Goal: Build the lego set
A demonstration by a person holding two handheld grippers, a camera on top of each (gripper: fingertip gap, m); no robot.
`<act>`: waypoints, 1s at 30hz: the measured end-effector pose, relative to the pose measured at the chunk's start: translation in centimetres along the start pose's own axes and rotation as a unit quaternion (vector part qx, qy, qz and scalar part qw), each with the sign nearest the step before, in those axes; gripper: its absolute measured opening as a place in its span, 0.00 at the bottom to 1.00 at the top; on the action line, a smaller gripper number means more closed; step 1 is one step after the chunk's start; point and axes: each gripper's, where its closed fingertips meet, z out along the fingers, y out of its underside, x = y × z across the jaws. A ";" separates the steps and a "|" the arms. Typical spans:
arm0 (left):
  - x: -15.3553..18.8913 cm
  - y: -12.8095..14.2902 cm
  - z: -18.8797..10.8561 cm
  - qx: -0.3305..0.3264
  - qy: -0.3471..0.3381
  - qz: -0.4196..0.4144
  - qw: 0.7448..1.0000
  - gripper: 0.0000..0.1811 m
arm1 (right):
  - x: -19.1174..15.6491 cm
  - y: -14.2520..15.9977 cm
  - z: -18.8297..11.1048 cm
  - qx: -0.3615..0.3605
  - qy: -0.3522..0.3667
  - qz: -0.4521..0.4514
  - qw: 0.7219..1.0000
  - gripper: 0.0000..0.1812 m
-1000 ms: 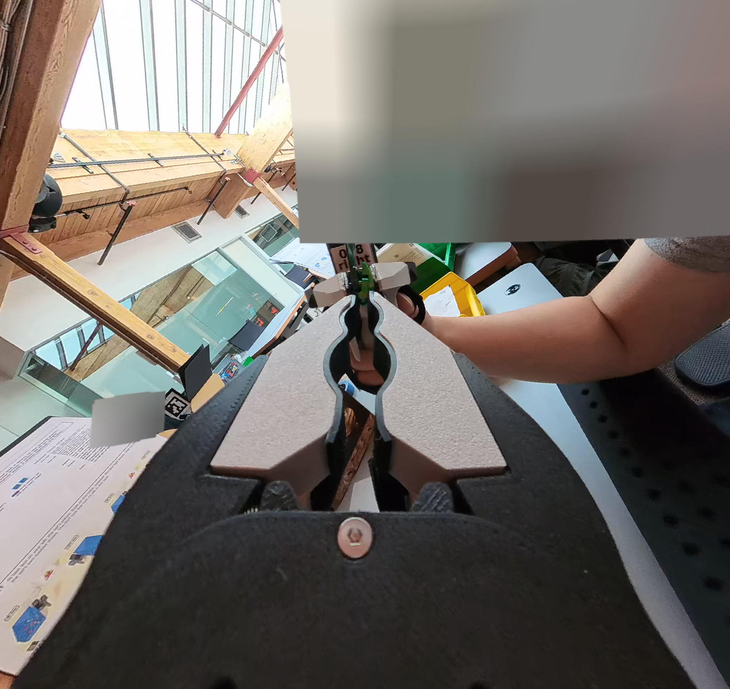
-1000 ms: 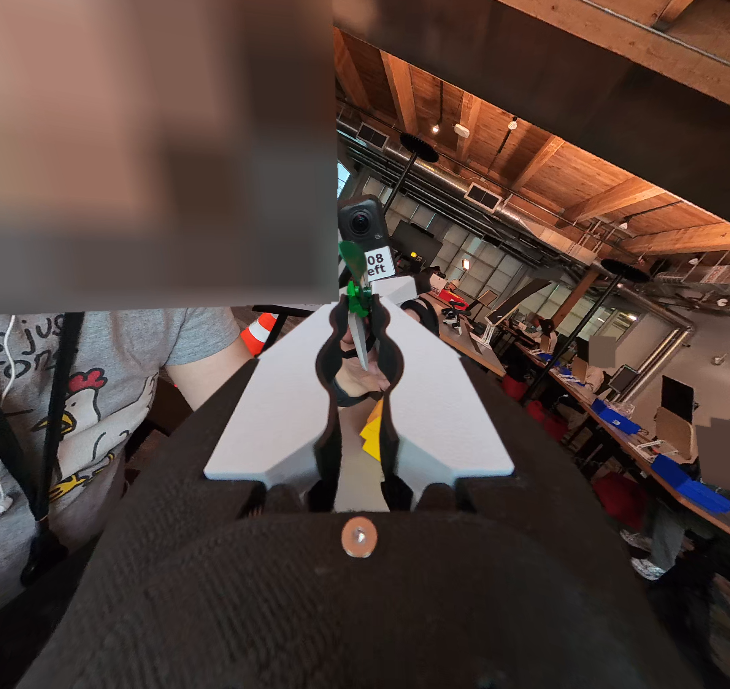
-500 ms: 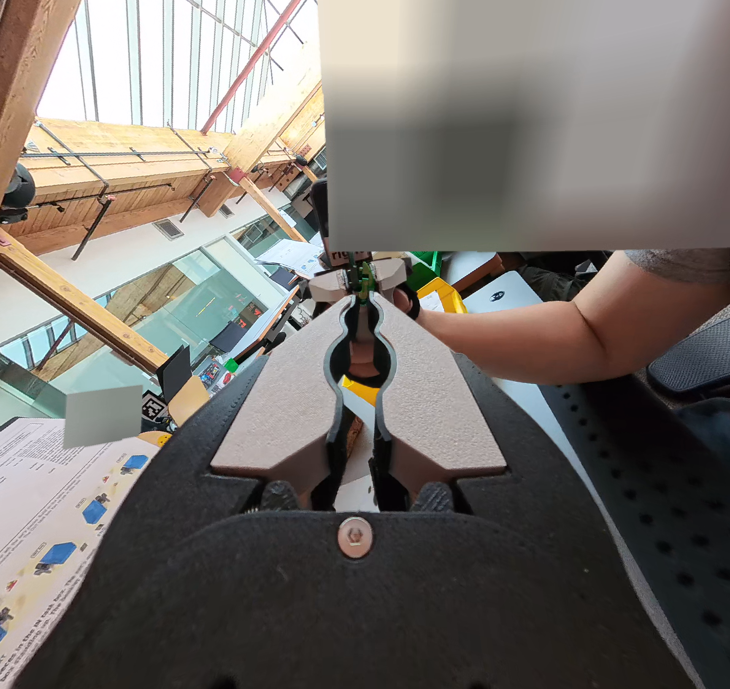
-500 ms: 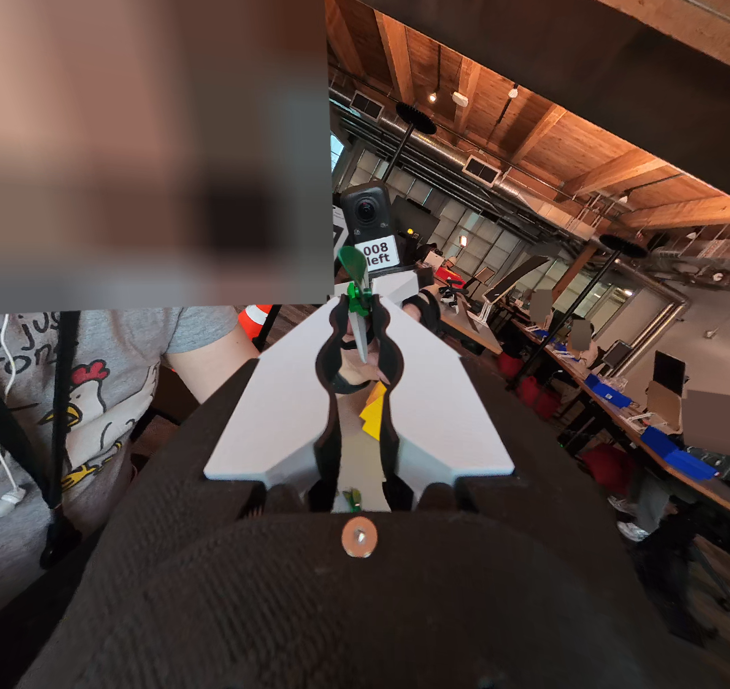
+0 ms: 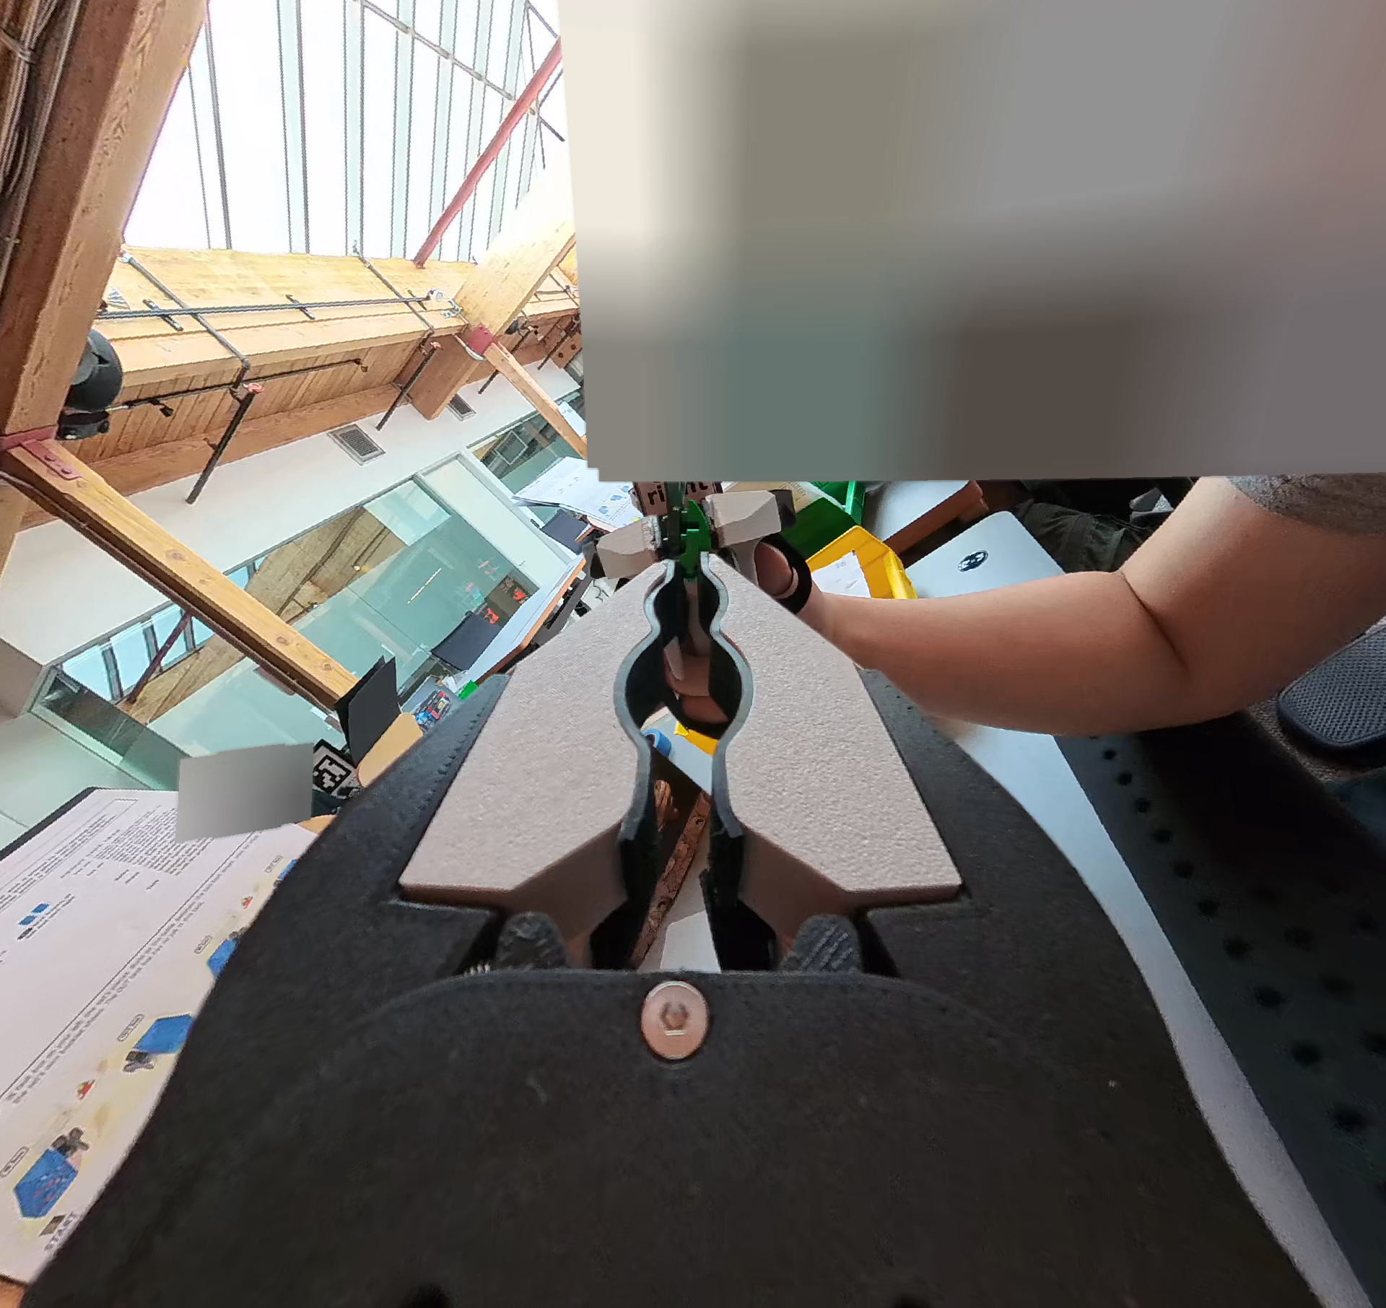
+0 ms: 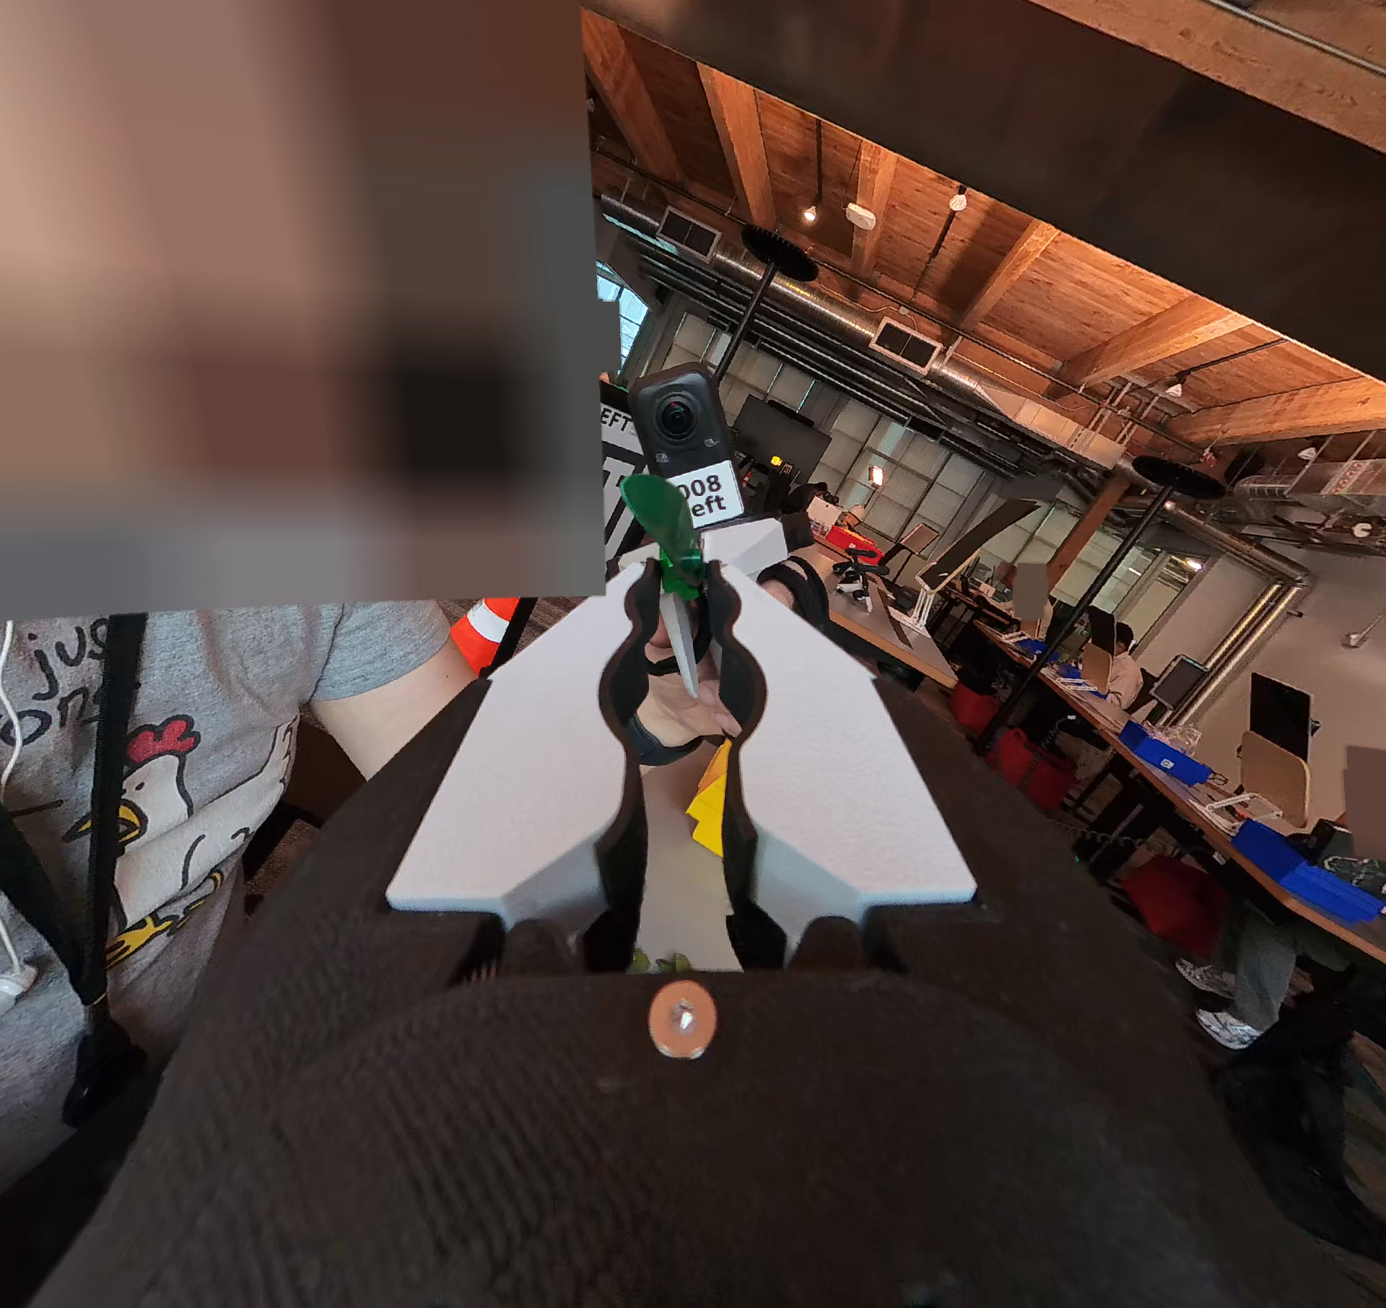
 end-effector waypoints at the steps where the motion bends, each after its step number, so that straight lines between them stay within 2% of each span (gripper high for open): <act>1: 0.0 0.0 0.0 -0.001 0.000 0.001 1.000 0.00 | 0.0 0.0 0.0 -0.001 0.000 0.000 1.000 0.06; 13: 0.5 0.6 -0.2 -0.020 0.024 -0.024 0.999 0.01 | -0.4 0.7 -0.2 -0.050 0.007 -0.051 0.997 0.06; 17: -0.3 -0.4 -1.4 0.002 0.018 -0.057 0.998 0.15 | 0.5 1.8 -0.2 -0.106 0.047 -0.089 0.989 0.06; 22: 0.1 -0.4 -1.1 -0.023 -0.003 0.007 1.000 0.09 | 0.4 2.5 -0.1 -0.159 0.060 -0.113 0.979 0.06; 30: 0.9 0.3 -0.6 -0.040 0.013 0.010 0.999 0.07 | 0.0 2.8 0.0 -0.188 0.058 -0.120 0.973 0.06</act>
